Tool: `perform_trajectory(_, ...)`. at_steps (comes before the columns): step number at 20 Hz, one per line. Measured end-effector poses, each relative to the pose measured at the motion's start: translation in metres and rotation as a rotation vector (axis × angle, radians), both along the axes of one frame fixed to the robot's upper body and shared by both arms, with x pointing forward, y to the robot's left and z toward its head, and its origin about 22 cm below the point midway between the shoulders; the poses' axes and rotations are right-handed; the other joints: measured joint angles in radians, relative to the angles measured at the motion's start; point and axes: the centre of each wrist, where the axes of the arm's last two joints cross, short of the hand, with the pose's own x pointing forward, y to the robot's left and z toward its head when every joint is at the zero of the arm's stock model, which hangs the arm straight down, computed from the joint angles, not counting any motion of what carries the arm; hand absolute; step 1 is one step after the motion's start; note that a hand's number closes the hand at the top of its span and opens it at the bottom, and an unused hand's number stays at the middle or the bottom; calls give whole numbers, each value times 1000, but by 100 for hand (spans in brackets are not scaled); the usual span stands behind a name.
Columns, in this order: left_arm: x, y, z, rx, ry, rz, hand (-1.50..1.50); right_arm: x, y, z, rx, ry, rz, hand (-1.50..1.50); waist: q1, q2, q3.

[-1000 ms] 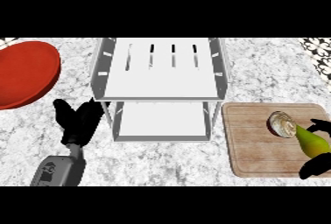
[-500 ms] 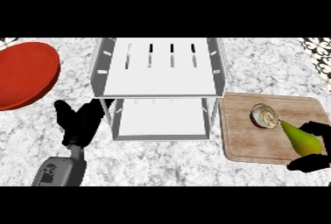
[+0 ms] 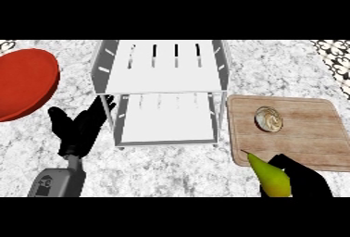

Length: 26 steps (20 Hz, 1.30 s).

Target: Pick the pear from the cutting board and place it in the tiered basket

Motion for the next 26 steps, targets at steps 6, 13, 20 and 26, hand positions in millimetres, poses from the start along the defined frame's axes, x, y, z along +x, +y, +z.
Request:
perform_trajectory(6, -2, 0, -2, 9, 1, 2, 0, -47, 46, 71, 103, -177, -30, 150, 1, 2, 6)
perform_trajectory(13, -1, -2, 2, 2, 0, -8, 0, -55, 76, 103, 93, -297, 21, 150, 10, 2, 6)
perform_trajectory(20, -2, -6, 0, 6, -6, -27, 0, -57, 97, 140, -12, -435, 34, 150, 29, 8, 5)
perform_trajectory(26, -2, -11, 1, 5, -15, -48, 0, -53, 107, 162, -64, -548, 71, 150, 50, 15, 5)
